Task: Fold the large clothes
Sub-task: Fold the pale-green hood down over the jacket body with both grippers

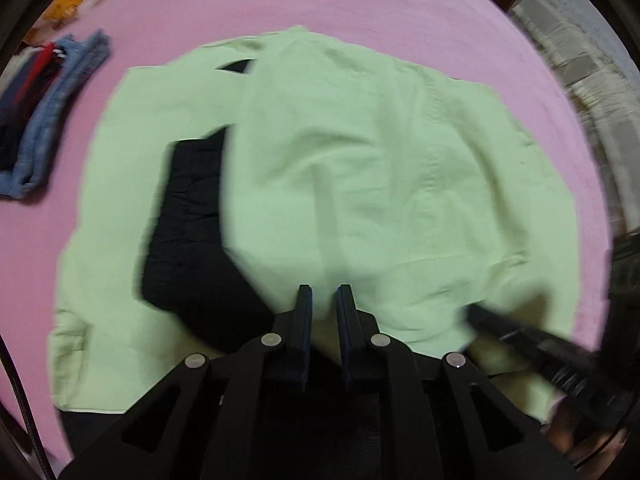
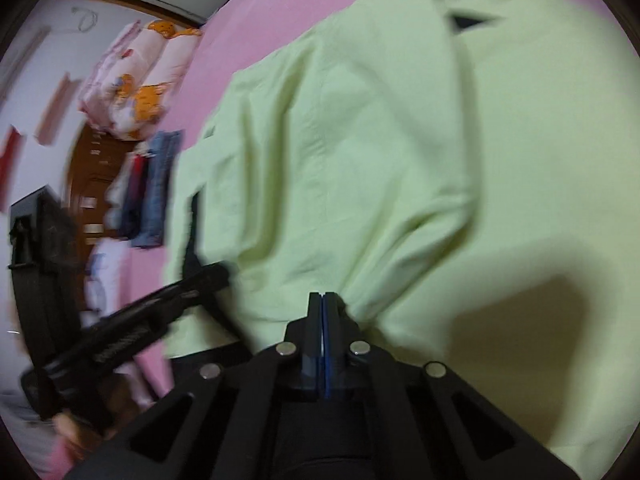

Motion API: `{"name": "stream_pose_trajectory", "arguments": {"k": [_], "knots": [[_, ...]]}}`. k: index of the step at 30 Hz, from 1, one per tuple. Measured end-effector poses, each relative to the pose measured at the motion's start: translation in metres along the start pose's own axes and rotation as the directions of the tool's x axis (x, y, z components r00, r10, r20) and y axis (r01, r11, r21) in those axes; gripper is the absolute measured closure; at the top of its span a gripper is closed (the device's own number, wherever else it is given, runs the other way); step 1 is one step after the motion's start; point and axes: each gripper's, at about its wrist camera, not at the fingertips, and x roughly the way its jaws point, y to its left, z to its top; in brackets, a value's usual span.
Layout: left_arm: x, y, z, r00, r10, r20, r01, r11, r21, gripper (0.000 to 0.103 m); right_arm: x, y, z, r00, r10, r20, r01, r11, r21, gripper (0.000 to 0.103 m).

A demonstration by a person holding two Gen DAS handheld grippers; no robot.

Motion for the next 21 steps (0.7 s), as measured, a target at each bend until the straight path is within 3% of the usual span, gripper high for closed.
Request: {"name": "stream_pose_trajectory", "arguments": {"k": [3,7,12,16,21], "knots": [[0.008,0.014,-0.003,0.999,0.031,-0.031,-0.031,0.999,-0.008,0.091,-0.009,-0.016,0.001,0.997,-0.077,0.027,0.075,0.996,0.049,0.103],[0.0,0.032,-0.009,0.999,-0.04,-0.011,0.04,0.996,-0.079,0.091,-0.014,-0.026,0.001,0.998,-0.032,0.047,0.026,0.992,0.122,0.103],[-0.036,0.036,-0.022,0.996,-0.065,0.069,0.068,0.996,-0.051,0.09,-0.048,-0.001,-0.016,0.982,-0.079,0.171,0.072,0.996,0.043,0.099],[-0.08,0.038,-0.041,0.986,-0.077,0.148,0.078,0.997,0.001,0.081,-0.082,0.029,-0.047,0.955,-0.109,0.276,0.114,0.993,-0.005,0.099],[-0.138,0.05,-0.069,0.971,-0.115,0.208,0.099,0.991,0.087,0.057,-0.119,0.059,-0.095,0.909,-0.153,0.388,0.165,0.986,0.003,0.099]]}}
